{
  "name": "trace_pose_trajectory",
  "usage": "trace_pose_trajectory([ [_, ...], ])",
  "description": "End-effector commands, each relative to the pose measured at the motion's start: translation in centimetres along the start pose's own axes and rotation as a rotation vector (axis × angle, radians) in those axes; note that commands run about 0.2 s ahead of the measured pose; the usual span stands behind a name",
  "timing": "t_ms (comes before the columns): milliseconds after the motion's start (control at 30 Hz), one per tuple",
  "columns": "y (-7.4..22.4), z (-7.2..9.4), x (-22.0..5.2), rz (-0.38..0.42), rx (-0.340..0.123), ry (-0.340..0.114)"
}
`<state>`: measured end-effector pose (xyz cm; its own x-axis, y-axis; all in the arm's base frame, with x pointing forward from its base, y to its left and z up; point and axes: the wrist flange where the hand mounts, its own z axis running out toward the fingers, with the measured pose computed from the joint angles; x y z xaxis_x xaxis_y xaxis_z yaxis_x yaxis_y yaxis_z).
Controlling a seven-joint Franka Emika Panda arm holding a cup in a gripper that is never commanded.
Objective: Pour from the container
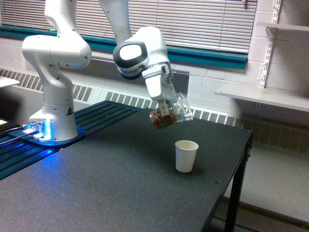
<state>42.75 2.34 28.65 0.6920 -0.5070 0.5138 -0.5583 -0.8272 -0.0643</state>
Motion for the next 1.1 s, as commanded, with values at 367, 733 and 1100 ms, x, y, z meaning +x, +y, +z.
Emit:
trace_pose_trajectory([
  [367, 0.7, 1.1, -0.5, 0.029, -0.048, -0.021],
  [733, 0.9, 1.8, -1.1, 0.003, -0.073, -0.050],
  [1100, 1.1, 2.5, -1.4, -0.019, -0.101, -0.081],
])
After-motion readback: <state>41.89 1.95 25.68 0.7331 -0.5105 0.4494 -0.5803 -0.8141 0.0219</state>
